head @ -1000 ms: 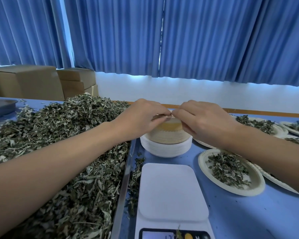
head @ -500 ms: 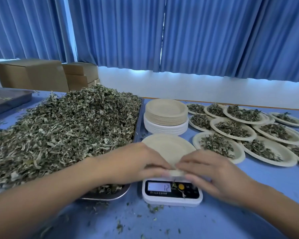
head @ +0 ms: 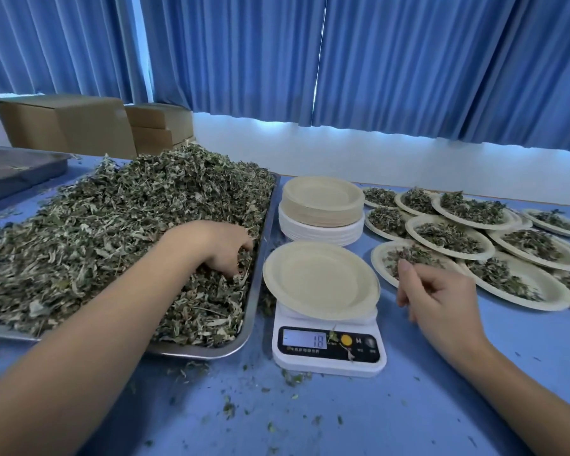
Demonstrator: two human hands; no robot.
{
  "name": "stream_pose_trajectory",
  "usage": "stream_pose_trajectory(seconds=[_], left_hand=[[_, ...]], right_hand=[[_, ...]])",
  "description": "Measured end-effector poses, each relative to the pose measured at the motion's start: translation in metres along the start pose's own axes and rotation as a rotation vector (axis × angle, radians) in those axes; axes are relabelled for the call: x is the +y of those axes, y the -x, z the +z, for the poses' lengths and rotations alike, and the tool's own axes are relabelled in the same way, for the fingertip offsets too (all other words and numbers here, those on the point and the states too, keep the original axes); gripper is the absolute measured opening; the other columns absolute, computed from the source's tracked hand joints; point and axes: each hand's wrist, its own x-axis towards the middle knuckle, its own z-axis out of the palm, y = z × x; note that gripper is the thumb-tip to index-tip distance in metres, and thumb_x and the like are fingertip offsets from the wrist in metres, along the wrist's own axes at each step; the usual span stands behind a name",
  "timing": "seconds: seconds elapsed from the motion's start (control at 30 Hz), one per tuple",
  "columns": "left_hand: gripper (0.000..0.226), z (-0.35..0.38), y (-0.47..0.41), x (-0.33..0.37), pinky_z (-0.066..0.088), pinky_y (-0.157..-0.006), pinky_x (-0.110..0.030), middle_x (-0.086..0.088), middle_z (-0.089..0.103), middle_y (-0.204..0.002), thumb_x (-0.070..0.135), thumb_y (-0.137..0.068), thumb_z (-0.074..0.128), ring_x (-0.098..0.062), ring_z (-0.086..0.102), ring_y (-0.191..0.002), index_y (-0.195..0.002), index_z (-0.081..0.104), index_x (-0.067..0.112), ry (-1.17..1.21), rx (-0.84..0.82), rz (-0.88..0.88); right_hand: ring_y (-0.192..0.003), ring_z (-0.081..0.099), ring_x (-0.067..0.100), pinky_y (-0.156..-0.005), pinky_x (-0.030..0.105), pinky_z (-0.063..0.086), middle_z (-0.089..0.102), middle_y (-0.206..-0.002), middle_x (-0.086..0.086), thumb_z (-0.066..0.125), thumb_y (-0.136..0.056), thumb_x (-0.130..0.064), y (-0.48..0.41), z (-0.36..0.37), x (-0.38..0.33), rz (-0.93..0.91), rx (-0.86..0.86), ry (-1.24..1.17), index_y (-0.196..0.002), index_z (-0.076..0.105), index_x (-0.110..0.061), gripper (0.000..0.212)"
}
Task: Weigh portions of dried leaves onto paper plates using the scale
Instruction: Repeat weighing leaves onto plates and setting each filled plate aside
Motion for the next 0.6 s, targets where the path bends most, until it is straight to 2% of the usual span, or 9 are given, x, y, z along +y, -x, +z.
stream_pose_trajectory(seconds=[0.1,0.2,0.27,0.37,0.4,0.43,0.5,0.53,0.6], left_hand=[[0.074,0.001,-0.003,0.001,0.046,-0.107,-0.039,-0.005,0.05,-0.149,0.028,-0.084,0.078,-0.028,0.054,-0.129,-0.15,0.045,0.02,-0.036,0.049,0.013],[0.073,-0.002,-0.002,0.003,0.048,-0.102,-0.034,-0.006,0.052,-0.147,0.028,-0.085,0.078,-0.028,0.055,-0.126,-0.15,0.045,0.018,-0.016,0.051,0.018],[0.073,-0.004,0.002,0.004,0.049,-0.095,-0.029,-0.006,0.054,-0.144,0.026,-0.085,0.077,-0.026,0.058,-0.12,-0.15,0.044,0.016,-0.003,0.052,0.021],[0.071,-0.011,0.009,0.003,0.049,-0.061,-0.011,-0.007,0.064,-0.117,0.02,-0.085,0.078,-0.012,0.065,-0.077,-0.148,0.046,0.013,0.094,0.09,0.027],[0.071,-0.013,0.011,0.002,0.051,-0.062,-0.012,-0.01,0.064,-0.121,0.018,-0.084,0.078,-0.01,0.065,-0.076,-0.148,0.047,0.013,0.115,0.114,0.038],[0.072,-0.015,0.012,0.001,0.054,-0.076,-0.018,-0.011,0.061,-0.13,0.019,-0.084,0.079,-0.015,0.066,-0.092,-0.148,0.047,0.013,0.115,0.145,0.054],[0.076,-0.02,0.016,0.0,0.046,-0.101,-0.031,-0.007,0.049,-0.148,0.024,-0.083,0.081,-0.026,0.054,-0.124,-0.149,0.045,0.015,0.096,0.192,0.083],[0.076,-0.022,0.018,-0.002,0.043,-0.101,-0.031,-0.006,0.046,-0.149,0.027,-0.082,0.082,-0.027,0.051,-0.126,-0.148,0.046,0.016,0.102,0.217,0.097],[0.07,-0.025,0.019,-0.005,0.04,-0.088,-0.027,-0.006,0.052,-0.142,0.029,-0.079,0.085,-0.023,0.051,-0.108,-0.14,0.053,0.015,0.133,0.26,0.133]], right_hand=[[-0.04,0.05,0.014,-0.047,0.027,0.042,0.055,-0.046,-0.003,0.054,-0.105,-0.023,0.0,-0.002,-0.002,0.021,-0.01,0.007,-0.054,0.057,-0.012,0.053],[-0.037,0.047,0.017,-0.049,0.038,0.044,0.056,-0.045,0.001,0.055,-0.105,-0.026,-0.004,-0.006,-0.001,0.089,-0.036,0.038,-0.052,0.058,-0.011,0.055],[-0.036,0.045,0.014,-0.047,0.04,0.044,0.057,-0.045,0.003,0.055,-0.105,-0.026,-0.005,-0.007,0.003,0.129,-0.09,0.08,-0.051,0.056,-0.009,0.056],[-0.035,0.046,0.008,-0.044,0.03,0.045,0.057,-0.044,0.001,0.054,-0.104,-0.022,-0.002,-0.007,0.009,0.166,-0.188,0.128,-0.049,0.056,-0.011,0.055],[-0.036,0.047,0.008,-0.045,0.026,0.044,0.059,-0.046,0.0,0.054,-0.104,-0.022,-0.001,-0.007,0.011,0.173,-0.224,0.147,-0.051,0.057,-0.012,0.054],[-0.037,0.049,0.009,-0.047,0.026,0.044,0.061,-0.049,0.001,0.054,-0.103,-0.024,-0.001,-0.006,0.012,0.18,-0.255,0.167,-0.052,0.059,-0.014,0.052],[-0.039,0.05,0.008,-0.05,0.028,0.043,0.064,-0.054,0.001,0.055,-0.103,-0.027,-0.002,-0.006,0.014,0.195,-0.289,0.183,-0.055,0.06,-0.017,0.049],[-0.04,0.051,0.008,-0.052,0.028,0.042,0.065,-0.055,0.0,0.055,-0.103,-0.027,-0.002,-0.005,0.014,0.2,-0.295,0.178,-0.056,0.061,-0.018,0.049],[-0.041,0.053,0.007,-0.053,0.027,0.041,0.066,-0.056,0.0,0.056,-0.103,-0.028,-0.002,-0.006,0.013,0.204,-0.292,0.168,-0.056,0.061,-0.019,0.048]])
